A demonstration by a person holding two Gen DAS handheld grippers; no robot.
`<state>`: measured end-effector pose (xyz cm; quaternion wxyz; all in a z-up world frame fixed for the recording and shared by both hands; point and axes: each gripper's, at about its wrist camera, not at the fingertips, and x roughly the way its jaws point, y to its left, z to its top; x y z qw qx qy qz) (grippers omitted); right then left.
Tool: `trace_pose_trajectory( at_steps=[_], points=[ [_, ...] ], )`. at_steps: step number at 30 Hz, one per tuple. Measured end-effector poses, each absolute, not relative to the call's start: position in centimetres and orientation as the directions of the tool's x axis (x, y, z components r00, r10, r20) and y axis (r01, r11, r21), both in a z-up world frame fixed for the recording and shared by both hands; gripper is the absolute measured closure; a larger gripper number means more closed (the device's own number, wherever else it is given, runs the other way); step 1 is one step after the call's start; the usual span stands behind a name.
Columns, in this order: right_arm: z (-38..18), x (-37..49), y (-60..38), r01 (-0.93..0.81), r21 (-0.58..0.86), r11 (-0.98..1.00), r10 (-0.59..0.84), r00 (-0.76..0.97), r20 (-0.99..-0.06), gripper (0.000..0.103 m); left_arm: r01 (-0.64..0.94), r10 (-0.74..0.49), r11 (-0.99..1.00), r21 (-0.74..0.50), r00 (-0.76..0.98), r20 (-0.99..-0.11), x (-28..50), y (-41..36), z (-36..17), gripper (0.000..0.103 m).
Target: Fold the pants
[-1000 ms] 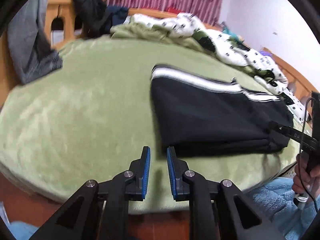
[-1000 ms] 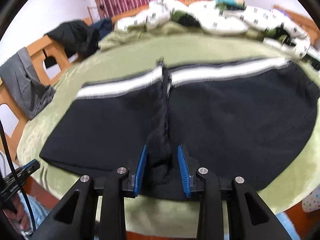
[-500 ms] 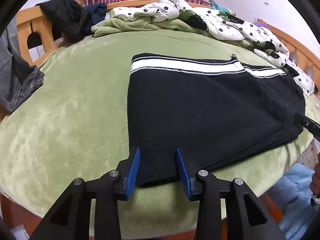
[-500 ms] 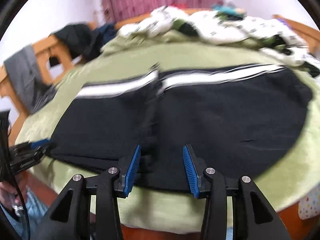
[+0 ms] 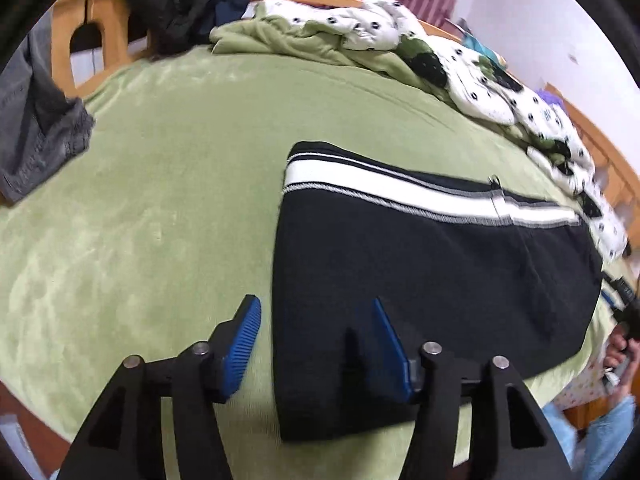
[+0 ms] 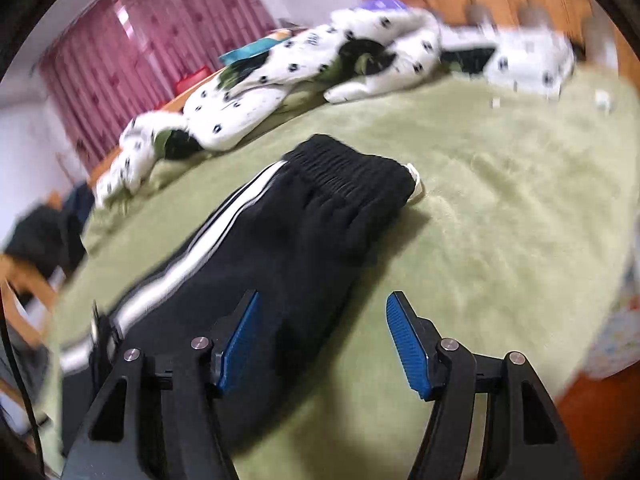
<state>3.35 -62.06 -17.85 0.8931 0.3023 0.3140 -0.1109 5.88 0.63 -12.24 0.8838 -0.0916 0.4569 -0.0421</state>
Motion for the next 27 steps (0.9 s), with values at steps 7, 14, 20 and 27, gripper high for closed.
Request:
trace_pose_trajectory(
  at_steps=[7,14,20,27],
  points=[
    [-21.3,10.3,-64.2,0.416,0.55,0.724,0.072,0.748,-0.66,0.035,-0.038,-0.249,0.948,-0.316,0.53,-0.81,10.3,2.7,-14.9,0.048],
    [-19.9,12.6,-65.1,0.404,0.581,0.707,0.08,0.77,-0.633,0.062,-0.065,-0.457,0.835,-0.547,0.473,-0.754,14.4,4.9,-18.1,0.062],
    [-13.6,10.8,-62.2,0.293,0.542,0.788,0.028,0.862,-0.506,0.074,-0.021,-0.436,0.862,-0.507,0.482,-0.76,15.9,2.6,-16.5,0.093],
    [-10.9,7.8,-62.1,0.267,0.495,0.827,0.009,0.874,-0.485,0.074,0.072,-0.47,0.858,-0.508,0.509,-0.721,18.0,1.1,-12.3,0.093]
  ],
)
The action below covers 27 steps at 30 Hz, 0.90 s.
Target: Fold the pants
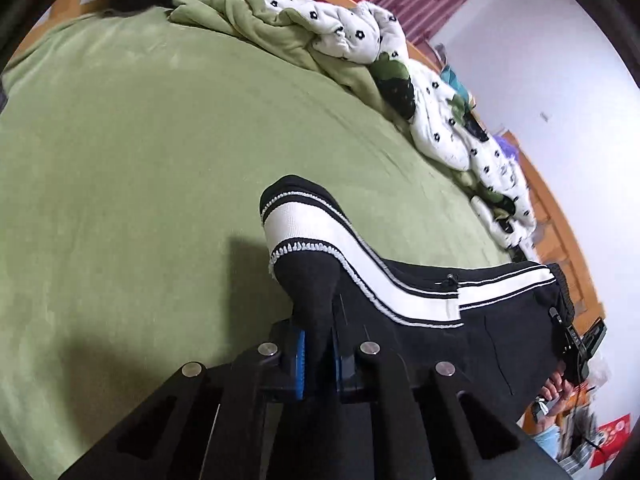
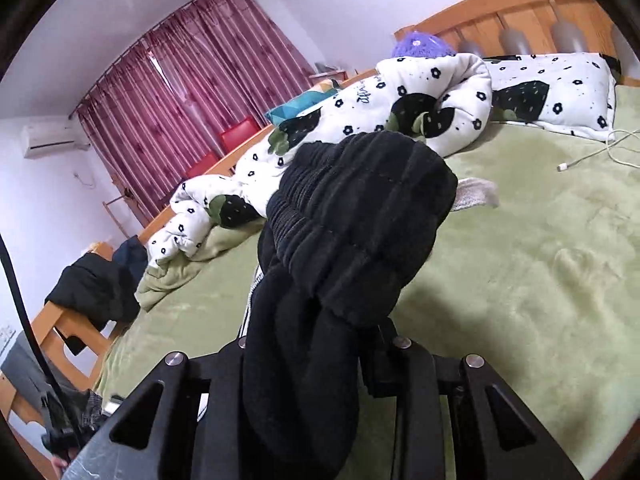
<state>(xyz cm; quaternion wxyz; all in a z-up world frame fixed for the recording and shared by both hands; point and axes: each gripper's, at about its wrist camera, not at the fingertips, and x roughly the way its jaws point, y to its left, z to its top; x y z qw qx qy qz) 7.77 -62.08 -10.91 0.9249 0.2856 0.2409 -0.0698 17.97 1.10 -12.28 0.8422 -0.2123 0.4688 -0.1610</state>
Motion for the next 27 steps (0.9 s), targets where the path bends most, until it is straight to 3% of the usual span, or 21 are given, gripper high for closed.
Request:
trace_pose_trajectory(
  at_steps=[5,6,10,17,21,23,27],
  points=[
    [-19.1,8.7,-64.7,0.45,0.484,0.751,0.015,0.721,-0.693,0.067,0.0,-0.425,0.881,-0.474,0.443,-0.789,18.6,1.8,-16.0,0.087],
    [-20.3,8.4,-65.1,0.459,0.502,0.733,0.034,0.713,-0.701,0.062,-0.006,-0.424,0.881,-0.472,0.431,-0.797,18.3,2.1,-16.6,0.083],
    [-20.7,6.3,-64.8,0.448,0.518,0.729,0.036,0.73,-0.682,0.058,0.016,-0.443,0.88,-0.474,0.385,-0.81,15.9,2.7,-17.4,0.06],
    [-17.2,1.0,-59.0,0.469,0.217,0.856,-0.157,0.636,-0.756,0.057,0.107,-0.483,0.87,-0.481,0.376,-0.791,8.7,2.3,-17.6,0.041],
    [-15.6,-2.0,-55.3,0.413,0.163,0.896,-0.171,0.661,-0.731,0.056,0.063,-0.488,0.857,-0.512,0.42,-0.765,7.3,2.3,-18.0,0.043],
    [-15.2,-3.0,-53.3,0.38,0.178,0.908,-0.141,0.675,-0.724,0.056,0.039,-0.467,0.866,-0.498,0.415,-0.781,7.9,2.0,-17.8,0.049],
    [-15.5,-3.6,-51.3,0.341,0.207,0.917,-0.098,0.696,-0.712,0.055,-0.004,-0.482,0.849,-0.529,0.402,-0.778,8.6,2.2,-18.1,0.051]
  ],
)
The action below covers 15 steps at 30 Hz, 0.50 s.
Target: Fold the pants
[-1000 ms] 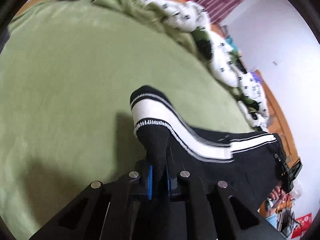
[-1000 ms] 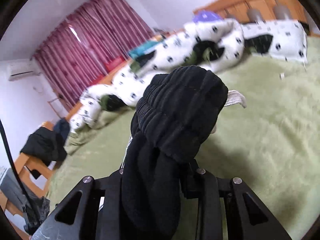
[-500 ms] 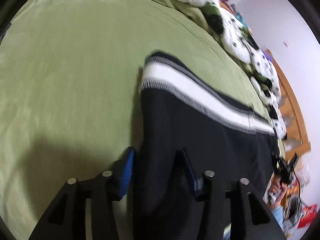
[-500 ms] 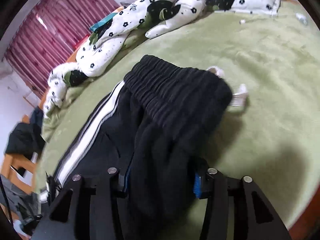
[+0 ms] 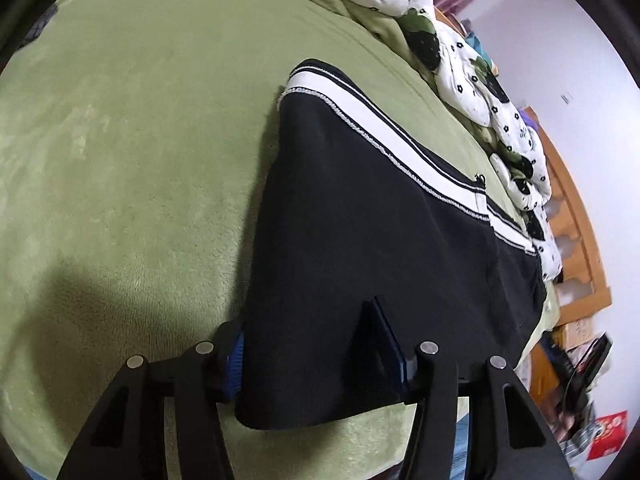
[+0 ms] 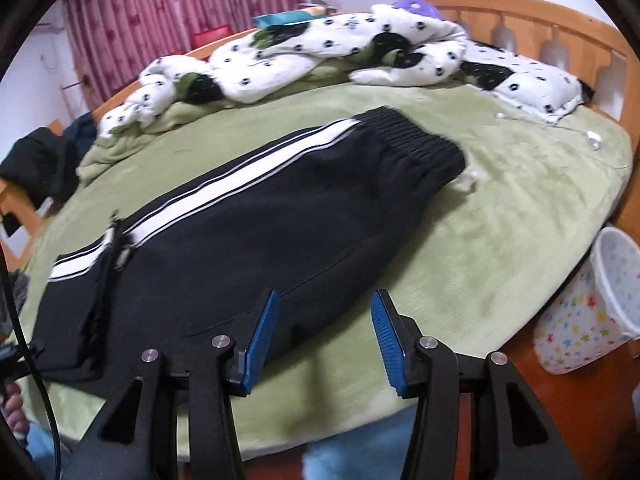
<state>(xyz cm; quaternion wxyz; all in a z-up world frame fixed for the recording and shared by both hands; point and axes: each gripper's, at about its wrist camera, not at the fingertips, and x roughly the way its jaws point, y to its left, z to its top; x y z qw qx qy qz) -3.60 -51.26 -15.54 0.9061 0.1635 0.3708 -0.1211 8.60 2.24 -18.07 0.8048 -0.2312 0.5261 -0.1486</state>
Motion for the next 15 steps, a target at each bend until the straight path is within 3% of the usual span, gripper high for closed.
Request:
trace_pose_trajectory(
  at_steps=[4,6,10,15],
  points=[
    [-16.5,-3.0,-51.4,0.35,0.242,0.905,-0.082,0.702,-0.708,0.051,-0.002,-0.501,0.837,-0.547,0.399,-0.768,8.4,2.9,-18.3,0.051],
    [-17.1,-2.2,-53.0,0.379,0.263,0.887,-0.101,0.715,-0.691,0.044,0.029,-0.489,0.852,-0.523,0.403,-0.774,8.9,2.5,-18.2,0.049],
    [-18.7,0.9,-57.5,0.497,0.299,0.814,-0.165,0.692,-0.703,0.041,0.084,-0.434,0.892,-0.444,0.432,-0.79,11.0,1.8,-17.7,0.049],
    [-20.7,5.4,-62.4,0.513,0.437,0.739,-0.06,0.696,-0.716,0.041,0.101,-0.413,0.905,-0.412,0.436,-0.8,14.7,1.3,-17.5,0.049]
  ],
)
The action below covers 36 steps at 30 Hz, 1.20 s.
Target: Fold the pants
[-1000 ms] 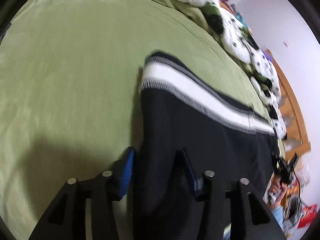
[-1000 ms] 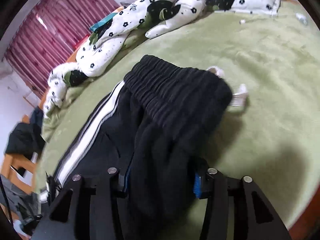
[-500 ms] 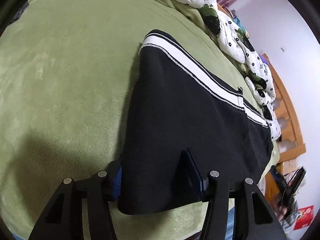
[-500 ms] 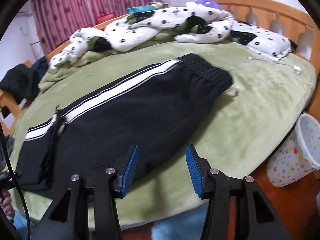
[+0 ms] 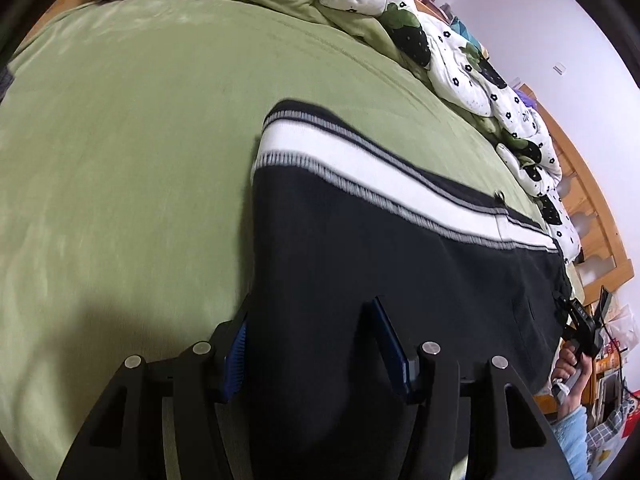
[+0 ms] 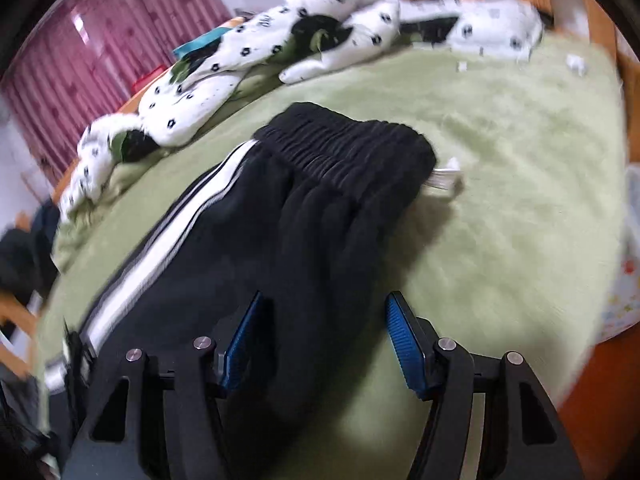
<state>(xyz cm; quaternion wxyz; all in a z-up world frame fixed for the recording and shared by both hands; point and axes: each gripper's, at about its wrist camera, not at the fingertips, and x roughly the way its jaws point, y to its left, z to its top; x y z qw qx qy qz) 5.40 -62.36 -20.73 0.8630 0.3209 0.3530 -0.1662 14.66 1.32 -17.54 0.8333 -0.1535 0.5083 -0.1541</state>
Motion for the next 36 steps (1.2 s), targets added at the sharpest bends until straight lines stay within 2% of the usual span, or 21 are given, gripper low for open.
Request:
trace_pose_trajectory(
  at_steps=[2,3,5,8,17,22,25,27,30,32,34,36],
  points=[
    [-20.7,7.0,-63.3,0.513,0.448,0.733,-0.056,0.701,-0.711,0.045,0.101,-0.414,0.905,-0.414,0.44,-0.797,15.8,1.3,-17.5,0.05],
    [-20.5,7.6,-63.6,0.527,0.449,0.722,-0.06,0.694,-0.718,0.056,0.092,-0.411,0.905,-0.415,0.442,-0.797,16.3,1.2,-17.5,0.051],
    [-19.5,8.0,-63.5,0.497,0.495,0.713,-0.044,0.736,-0.675,0.071,0.057,-0.411,0.9,-0.433,0.447,-0.795,17.0,1.3,-17.5,0.086],
    [-15.5,8.0,-60.9,0.452,0.45,0.77,-0.102,0.784,-0.613,0.078,0.056,-0.422,0.89,-0.453,0.479,-0.77,16.7,1.4,-16.1,0.093],
    [-1.8,8.2,-51.4,0.274,0.431,0.86,-0.07,0.9,-0.431,0.081,0.12,-0.517,0.828,-0.547,0.542,-0.663,15.8,4.0,-9.8,0.093],
    [1.2,8.8,-46.9,0.147,0.465,0.873,0.043,0.926,-0.374,0.081,0.055,-0.411,0.873,-0.485,0.619,-0.669,14.6,9.7,-7.0,0.093],
    [-1.2,10.1,-45.2,0.118,0.46,0.88,0.084,0.915,-0.394,0.081,0.007,-0.339,0.904,-0.427,0.619,-0.708,14.5,13.1,-7.5,0.093],
    [-5.5,11.8,-44.9,0.134,0.451,0.882,0.104,0.88,-0.464,0.081,-0.014,-0.286,0.93,-0.367,0.599,-0.748,14.8,14.4,-9.0,0.093],
    [-11.8,13.9,-45.7,0.246,0.378,0.893,0.034,0.799,-0.601,0.081,-0.041,-0.227,0.953,-0.3,0.561,-0.796,15.3,15.0,-12.1,0.091],
    [-15.2,14.6,-47.0,0.33,0.339,0.881,-0.011,0.73,-0.683,0.08,-0.055,-0.205,0.958,-0.281,0.551,-0.809,15.6,15.0,-13.3,0.082],
    [-17.7,14.9,-48.6,0.355,0.364,0.861,0.016,0.697,-0.717,0.074,-0.082,-0.216,0.948,-0.307,0.54,-0.813,15.4,15.9,-14.3,0.077],
    [-19.3,14.3,-49.5,0.362,0.38,0.851,0.038,0.68,-0.732,0.061,-0.107,-0.223,0.94,-0.324,0.526,-0.821,14.8,16.7,-14.8,0.067]
  ],
)
